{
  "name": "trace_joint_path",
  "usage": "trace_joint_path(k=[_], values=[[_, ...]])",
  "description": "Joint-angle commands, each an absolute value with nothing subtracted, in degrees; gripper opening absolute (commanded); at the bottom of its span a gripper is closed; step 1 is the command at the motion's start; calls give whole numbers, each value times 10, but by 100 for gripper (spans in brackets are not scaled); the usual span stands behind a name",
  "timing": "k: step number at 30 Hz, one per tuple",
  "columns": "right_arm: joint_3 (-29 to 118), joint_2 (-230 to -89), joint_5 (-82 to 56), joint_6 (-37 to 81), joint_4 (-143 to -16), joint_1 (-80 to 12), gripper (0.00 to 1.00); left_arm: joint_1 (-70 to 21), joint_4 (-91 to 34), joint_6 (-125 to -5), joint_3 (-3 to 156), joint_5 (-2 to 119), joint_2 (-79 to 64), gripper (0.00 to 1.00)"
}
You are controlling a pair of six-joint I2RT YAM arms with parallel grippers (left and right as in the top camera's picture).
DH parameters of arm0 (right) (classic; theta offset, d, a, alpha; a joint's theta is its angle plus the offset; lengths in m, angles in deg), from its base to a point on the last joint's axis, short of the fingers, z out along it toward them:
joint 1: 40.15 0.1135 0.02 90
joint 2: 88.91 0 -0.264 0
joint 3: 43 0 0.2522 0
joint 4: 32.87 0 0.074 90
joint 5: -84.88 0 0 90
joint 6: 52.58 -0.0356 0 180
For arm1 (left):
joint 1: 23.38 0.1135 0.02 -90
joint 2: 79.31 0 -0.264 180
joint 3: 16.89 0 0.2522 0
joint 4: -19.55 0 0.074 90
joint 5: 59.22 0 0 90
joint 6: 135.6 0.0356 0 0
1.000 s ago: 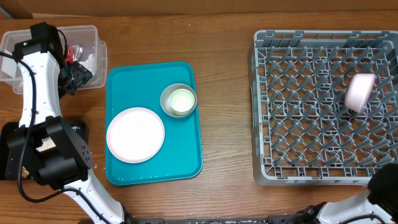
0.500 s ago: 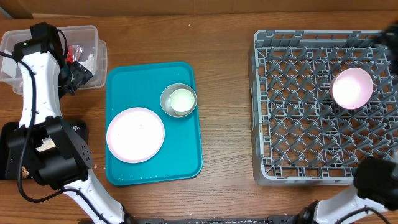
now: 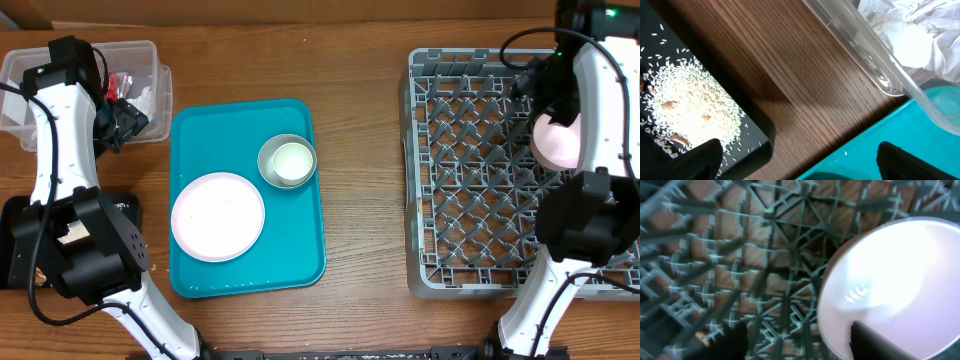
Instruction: Sort waste into correct bins and load items into the dishwasher
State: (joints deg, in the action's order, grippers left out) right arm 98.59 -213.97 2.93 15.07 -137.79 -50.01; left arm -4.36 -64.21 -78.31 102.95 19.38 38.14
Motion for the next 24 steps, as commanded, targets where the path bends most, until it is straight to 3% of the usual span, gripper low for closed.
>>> trace_joint_path(k=[1, 10, 14, 18, 24], values=[[988, -2137, 73, 131, -1376, -501, 49, -41, -642, -791, 1028, 190, 382, 100], [909, -2138, 84, 129, -1344, -501, 46, -41, -642, -791, 1028, 190, 382, 100], [903, -2137, 84, 126, -1342, -501, 28, -41, -642, -791, 1028, 190, 382, 100], [926, -2137, 83, 120, -1361, -503, 4, -41, -642, -791, 1028, 190, 382, 100], [1028, -2132, 29, 124, -1418, -507, 4, -41, -642, -791, 1028, 190, 382, 100]])
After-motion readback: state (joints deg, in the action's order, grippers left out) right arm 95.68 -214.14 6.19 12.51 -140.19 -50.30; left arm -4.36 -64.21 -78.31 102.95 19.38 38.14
